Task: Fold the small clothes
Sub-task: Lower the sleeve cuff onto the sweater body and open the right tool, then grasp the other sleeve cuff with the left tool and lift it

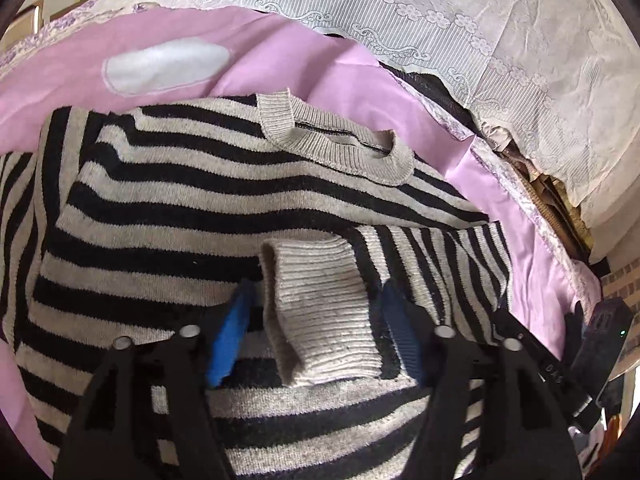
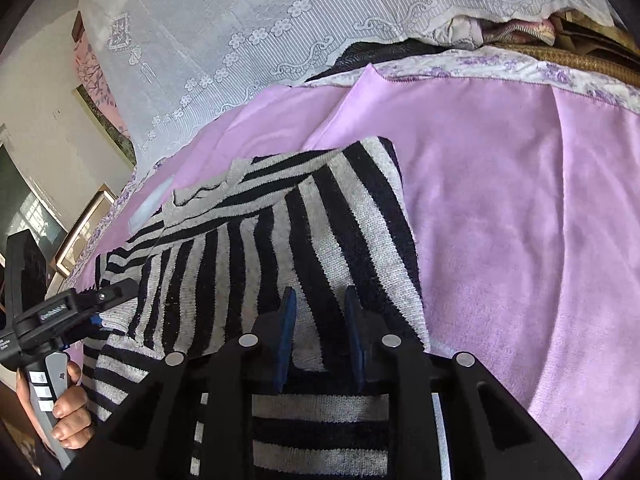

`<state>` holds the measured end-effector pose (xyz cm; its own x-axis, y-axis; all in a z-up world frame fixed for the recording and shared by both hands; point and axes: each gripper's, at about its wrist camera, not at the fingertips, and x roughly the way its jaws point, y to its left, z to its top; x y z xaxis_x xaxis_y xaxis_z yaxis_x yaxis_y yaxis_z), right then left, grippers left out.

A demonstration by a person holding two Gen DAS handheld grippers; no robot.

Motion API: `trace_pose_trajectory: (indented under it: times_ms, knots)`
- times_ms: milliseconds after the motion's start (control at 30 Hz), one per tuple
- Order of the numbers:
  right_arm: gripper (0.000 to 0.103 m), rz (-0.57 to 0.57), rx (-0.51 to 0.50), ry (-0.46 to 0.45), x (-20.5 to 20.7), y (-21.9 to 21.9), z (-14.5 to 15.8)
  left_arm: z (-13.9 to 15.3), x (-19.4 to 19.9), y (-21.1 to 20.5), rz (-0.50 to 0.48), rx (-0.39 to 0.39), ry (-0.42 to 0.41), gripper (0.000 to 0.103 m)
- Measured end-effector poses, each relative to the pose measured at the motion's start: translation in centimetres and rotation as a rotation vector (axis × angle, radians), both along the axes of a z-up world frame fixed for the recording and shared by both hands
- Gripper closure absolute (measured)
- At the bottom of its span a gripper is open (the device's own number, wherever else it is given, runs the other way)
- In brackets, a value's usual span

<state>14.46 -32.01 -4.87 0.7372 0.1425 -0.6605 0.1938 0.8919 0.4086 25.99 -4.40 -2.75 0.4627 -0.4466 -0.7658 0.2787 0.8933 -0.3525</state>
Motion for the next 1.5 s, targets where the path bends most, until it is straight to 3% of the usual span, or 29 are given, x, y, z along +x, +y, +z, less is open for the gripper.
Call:
trace_pose_trajectory:
  times_ms: [167,300,433,500,633,800,900,967,1033,1100,1133,1300,1367,1500]
  knots:
    - [0.079,-0.004,-0.020,-0.006,-0.1,0.3,0.5,0.2,0.5,0.9,0.021,-0.012,-0.018,0.073]
    - [0.077,-0.047,0.004,-0.075,0.0,-0.7,2.5,0.0,1.1,1.5,0.036,-0.033,-0.006,0.074]
    - [0.077,-0.059,0.032,-0.043,1.9,-1.7,1.7,0.5,0.4,1.0,0.031,0.004,-0.046,0.074]
    - [0.081,-0.046,0.044,0.031,3.2,-2.3,-0.1,0.5,0.3,0.6,0.033,0.046,-0.062,0.073]
    - [0.086,-0.043,0.074,0.018,3.1,-2.8,-0.6,-0.2,0.5,0.1,0.035,0.103,-0.059,0.068]
    - [0.080,-0.038,0.011,-0.049,0.7,-1.3,1.4,1.3,-0.6,1.2,0.049,0.058,-0.102,0.067]
    - [0.077,-0.007,-0.023,-0.057,0.0,0.3,1.9,2.7,-1.4,1.8,0.042,-0.001,-0.132,0.055]
    - [0.073,0.020,-0.052,-0.016,0.5,1.2,1.1,3.1,-1.9,1.5,0.019,-0.017,-0.144,0.046]
    - [0.073,0.030,-0.085,0.031,1.1,1.7,-0.1,2.6,-1.9,0.5,0.021,0.077,-0.149,0.032]
    - [0.072,0.031,-0.081,0.025,1.0,1.6,-0.1,0.5,-1.0,-0.8,0.018,0.198,-0.097,0.028]
    - [0.072,0.031,-0.076,0.024,1.0,1.6,-0.1,-0.6,-0.4,-1.0,0.011,0.220,-0.053,0.026]
    - [0.070,0.021,-0.092,-0.036,0.2,2.1,1.2,0.5,-0.7,0.6,0.041,0.143,-0.070,0.026]
    - [0.064,0.040,-0.109,-0.062,-0.1,2.9,1.8,0.4,-0.5,1.2,0.052,0.112,-0.054,0.026]
    - [0.054,0.086,-0.148,0.038,1.3,4.1,-0.2,-0.3,0.1,1.5,0.046,0.091,-0.001,0.026]
